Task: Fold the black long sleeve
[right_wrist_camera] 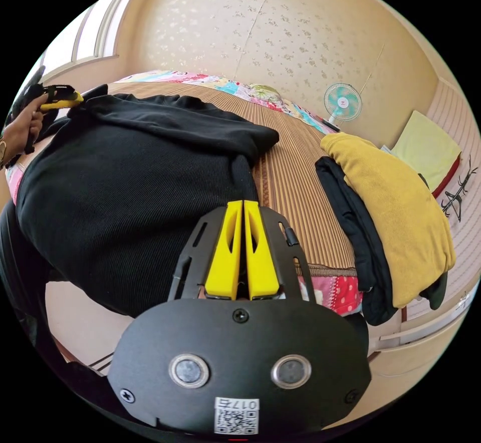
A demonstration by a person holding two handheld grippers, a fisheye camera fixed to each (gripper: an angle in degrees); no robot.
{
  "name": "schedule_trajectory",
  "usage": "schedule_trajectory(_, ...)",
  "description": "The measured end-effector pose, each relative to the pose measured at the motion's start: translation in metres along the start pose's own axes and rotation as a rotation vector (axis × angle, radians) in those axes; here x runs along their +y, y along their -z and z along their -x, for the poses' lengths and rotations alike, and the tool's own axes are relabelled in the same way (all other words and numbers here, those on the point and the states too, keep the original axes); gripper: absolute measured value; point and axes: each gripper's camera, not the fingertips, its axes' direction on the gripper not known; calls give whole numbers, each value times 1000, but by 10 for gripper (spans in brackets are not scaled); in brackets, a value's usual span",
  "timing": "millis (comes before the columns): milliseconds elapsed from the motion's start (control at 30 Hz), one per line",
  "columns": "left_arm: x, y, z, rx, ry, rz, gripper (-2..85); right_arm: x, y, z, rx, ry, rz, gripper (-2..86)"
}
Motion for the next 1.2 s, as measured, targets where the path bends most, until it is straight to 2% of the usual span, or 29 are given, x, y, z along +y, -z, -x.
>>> schedule_trajectory(133, 32, 50, 55, 2, 202, -62, 79, 6, 3, 3, 0, 3, -9, 5)
schedule_trajectory(200, 52, 74, 104, 113, 408, -167, 102, 9, 4, 10, 25, 16, -17, 5)
schedule_trajectory(300, 54, 70, 158, 224, 621, -167, 140, 12, 5, 19, 64, 24, -15, 5)
schedule_trajectory(367, 48, 62, 177, 286, 692, -173, 151, 13, 5, 24, 84, 32, -12, 5)
schedule_trajectory(533, 27, 24, 196, 375, 843, -202, 140, 15, 6, 27, 83, 33, -7, 5)
schedule_trajectory(633, 23, 12, 199, 372, 942, -269, 88, 17, 5, 29, 86, 36, -7, 5)
schedule_trajectory(667, 17, 18, 193, 321, 936, -294, 64, 17, 4, 31, 90, 39, -4, 5)
schedule_trajectory(733, -2, 37, 166, 233, 821, -343, 41, 18, 3, 32, 91, 40, -4, 5)
schedule_trajectory(800, -34, 69, 97, 83, 561, -417, 38, 19, 2, 33, 89, 38, -7, 5)
schedule_trajectory(867, -54, 87, 29, 7, 342, -471, 38, 20, 0, 34, 92, 39, -9, 5)
schedule_trajectory(967, -69, 85, -99, 9, -26, -503, 39, 22, -3, 38, 107, 45, -14, 5)
schedule_trajectory(1033, -69, 54, -178, 67, -256, -423, 39, 22, -6, 40, 116, 45, -19, 5)
schedule_trajectory(1100, -49, -27, -280, 77, -577, -173, 45, 23, -9, 42, 126, 42, -22, 6)
schedule_trajectory(1133, -40, -54, -301, 64, -648, -83, 48, 23, -10, 43, 127, 41, -21, 6)
schedule_trajectory(1167, -18, -107, -333, 18, -733, 92, 63, 22, -12, 43, 127, 40, -20, 6)
schedule_trajectory(1200, 6, -149, -345, -15, -735, 196, 75, 22, -14, 43, 125, 39, -20, 7)
